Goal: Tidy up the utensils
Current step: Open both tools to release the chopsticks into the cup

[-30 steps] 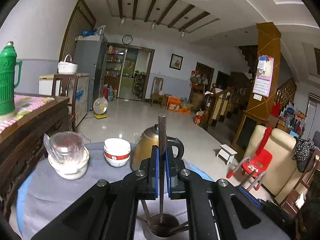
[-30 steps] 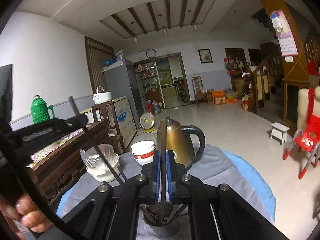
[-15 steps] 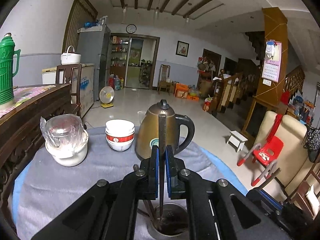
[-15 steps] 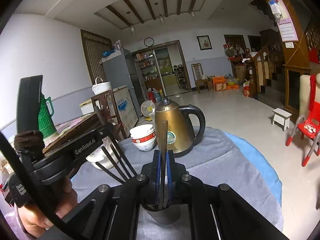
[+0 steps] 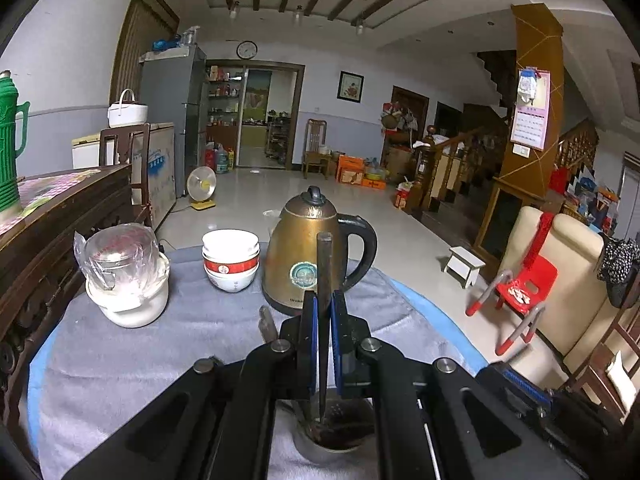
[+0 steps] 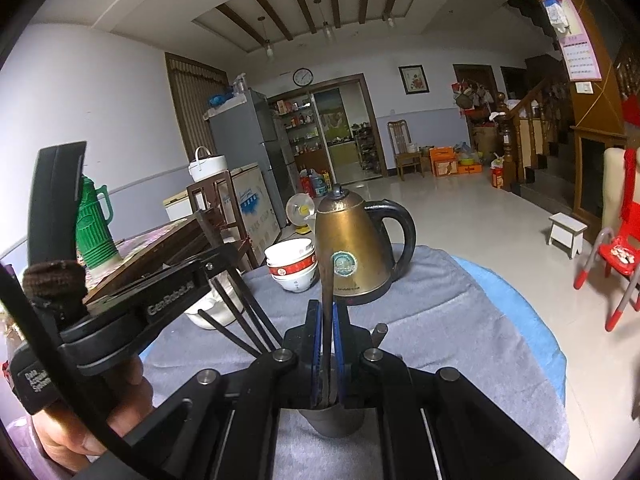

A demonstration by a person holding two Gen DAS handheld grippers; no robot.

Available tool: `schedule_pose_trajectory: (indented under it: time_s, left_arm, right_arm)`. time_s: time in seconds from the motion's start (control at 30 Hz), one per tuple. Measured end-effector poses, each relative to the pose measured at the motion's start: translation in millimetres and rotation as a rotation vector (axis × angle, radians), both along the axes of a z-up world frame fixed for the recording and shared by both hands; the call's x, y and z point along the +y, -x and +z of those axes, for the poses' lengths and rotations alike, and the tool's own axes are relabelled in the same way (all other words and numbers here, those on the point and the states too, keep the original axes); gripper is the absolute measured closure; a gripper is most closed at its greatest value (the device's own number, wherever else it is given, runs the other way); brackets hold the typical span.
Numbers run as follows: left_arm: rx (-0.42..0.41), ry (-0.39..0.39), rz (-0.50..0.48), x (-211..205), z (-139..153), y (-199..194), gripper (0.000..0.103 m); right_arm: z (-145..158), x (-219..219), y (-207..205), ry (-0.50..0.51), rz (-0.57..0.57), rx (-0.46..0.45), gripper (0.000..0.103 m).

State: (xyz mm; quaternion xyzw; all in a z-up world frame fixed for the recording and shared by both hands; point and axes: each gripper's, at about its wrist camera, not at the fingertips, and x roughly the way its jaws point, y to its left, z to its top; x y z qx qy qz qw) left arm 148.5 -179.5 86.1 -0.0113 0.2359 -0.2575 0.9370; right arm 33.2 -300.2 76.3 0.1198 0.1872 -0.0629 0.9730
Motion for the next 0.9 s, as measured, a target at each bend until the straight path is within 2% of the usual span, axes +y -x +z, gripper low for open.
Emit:
schedule_pose_trajectory:
  time_s: [0.07, 0.13, 0.2, 0.27, 0.33, 0.4, 0.53, 0.57, 0.63, 0.67, 0.73, 0.77, 0.9]
  left_arm:
    - [-0.015, -0.01, -0.003, 4.7, 2.1, 5.4, 0.096]
    - [-0.028, -0.029, -0.01, 10.4, 5.4, 11.2, 0.09]
    - [-0.047, -0.038, -0.005, 18.2, 8.9, 18.1, 0.065]
    - [-0.077, -0.055, 0.013, 26.4, 12.5, 26.7, 0.052]
    - [-0.084, -0.07, 0.02, 37.3, 16.3, 34.4, 0.046]
    - [-0.076, -0.09, 0.027, 47.2, 17.1, 41.4, 0.035]
    - [-0.064, -0.117, 0.042, 67.6, 13.5, 55.8, 0.026]
    - [-0.054, -0.134, 0.049, 72.8, 10.6, 60.4, 0.021]
    - [-0.035, -0.17, 0.061, 78.5, 4.6, 67.9, 0.019]
    - [-0.029, -0.186, 0.065, 81.2, 1.7, 72.1, 0.019]
    - [-0.019, -0.201, 0.065, 86.9, -3.4, 79.4, 0.016]
    - [-0.003, -0.212, 0.064, 90.2, -7.0, 85.0, 0.013]
    - [0.022, -0.275, 0.073, 94.9, -17.4, 100.9, 0.012]
  right_arm:
    - [-0.2, -2.0, 0.4, -0.012, 0.012, 0.0, 0.095]
    - [0.4, -3.1, 1.5, -0.019, 0.018, 0.002, 0.095]
    - [1.4, -4.3, 2.6, -0.032, 0.031, 0.003, 0.095]
    - [2.8, -5.2, 4.8, -0.039, 0.034, 0.0, 0.094]
    - [5.1, -6.4, 8.9, -0.051, 0.037, -0.008, 0.094]
    - [7.4, -6.6, 13.4, -0.065, 0.045, -0.013, 0.094]
    - [16.2, -4.5, 33.1, -0.072, 0.064, -0.064, 0.09]
    - [18.2, -4.3, 36.9, -0.077, 0.069, -0.074, 0.083]
    - [21.7, -5.1, 48.1, -0.091, 0.076, -0.103, 0.061]
    - [23.0, -5.4, 54.8, -0.097, 0.072, -0.121, 0.035]
    - [25.0, -4.0, 70.2, -0.094, 0.059, -0.167, 0.031]
    - [26.2, -3.6, 74.1, -0.089, 0.056, -0.168, 0.032]
    - [25.3, -0.6, 91.3, -0.091, 0.053, -0.169, 0.033]
